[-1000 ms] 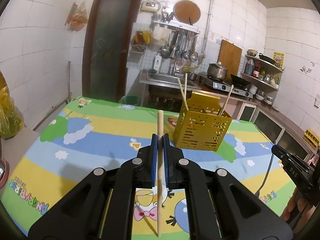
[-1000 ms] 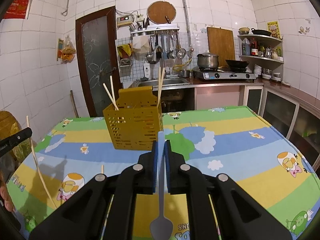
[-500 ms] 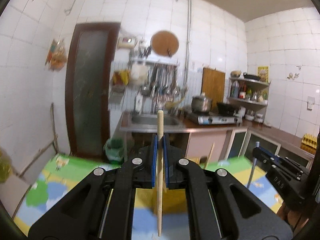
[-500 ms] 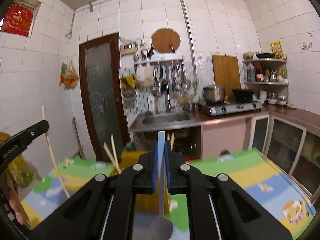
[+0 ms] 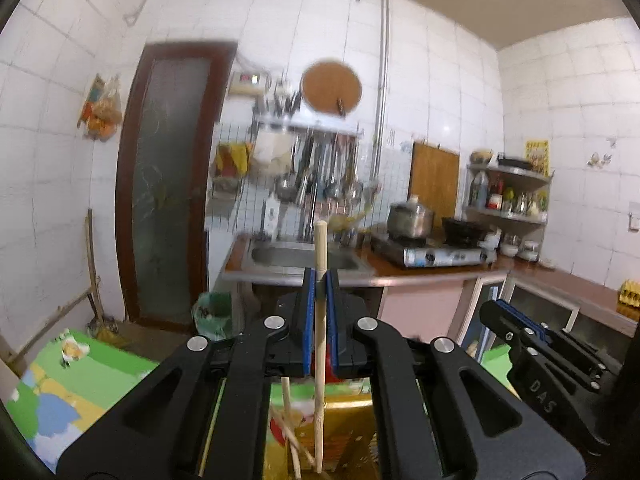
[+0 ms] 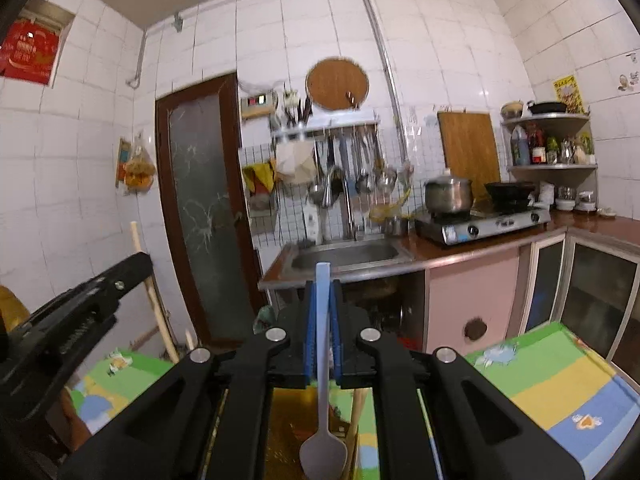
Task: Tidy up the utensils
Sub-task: 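Lower the chopstick and spatula into the yellow holder and open both tools, then move both open tools back down to the chopsticks on the table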
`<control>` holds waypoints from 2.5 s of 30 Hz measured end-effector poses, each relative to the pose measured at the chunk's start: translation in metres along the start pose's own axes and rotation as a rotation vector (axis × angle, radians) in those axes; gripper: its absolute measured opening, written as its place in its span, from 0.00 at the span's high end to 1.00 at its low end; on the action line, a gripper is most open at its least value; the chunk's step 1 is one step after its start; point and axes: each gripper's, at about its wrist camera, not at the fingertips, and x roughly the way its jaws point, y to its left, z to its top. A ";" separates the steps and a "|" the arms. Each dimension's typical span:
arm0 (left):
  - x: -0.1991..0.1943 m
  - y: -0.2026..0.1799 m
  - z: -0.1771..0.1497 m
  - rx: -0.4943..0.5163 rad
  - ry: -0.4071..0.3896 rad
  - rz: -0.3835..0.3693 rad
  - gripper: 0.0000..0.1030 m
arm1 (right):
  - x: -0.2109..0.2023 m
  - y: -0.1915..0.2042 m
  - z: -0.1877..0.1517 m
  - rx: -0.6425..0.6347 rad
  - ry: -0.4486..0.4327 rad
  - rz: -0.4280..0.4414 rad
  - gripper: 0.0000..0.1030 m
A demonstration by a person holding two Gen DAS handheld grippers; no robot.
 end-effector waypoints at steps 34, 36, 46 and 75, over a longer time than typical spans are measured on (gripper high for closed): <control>-0.201 0.070 -0.070 -0.042 0.210 0.169 0.05 | -0.161 -0.024 -0.066 -0.027 0.236 -0.084 0.14; -0.206 0.077 -0.083 -0.066 0.240 0.180 0.05 | -0.172 -0.022 -0.079 -0.031 0.252 -0.091 0.12; -0.219 0.091 -0.140 -0.072 0.352 0.230 0.05 | -0.182 -0.022 -0.146 0.010 0.381 -0.111 0.10; -0.180 0.093 -0.202 -0.056 0.601 0.273 0.05 | -0.146 0.016 -0.200 -0.102 0.630 -0.111 0.28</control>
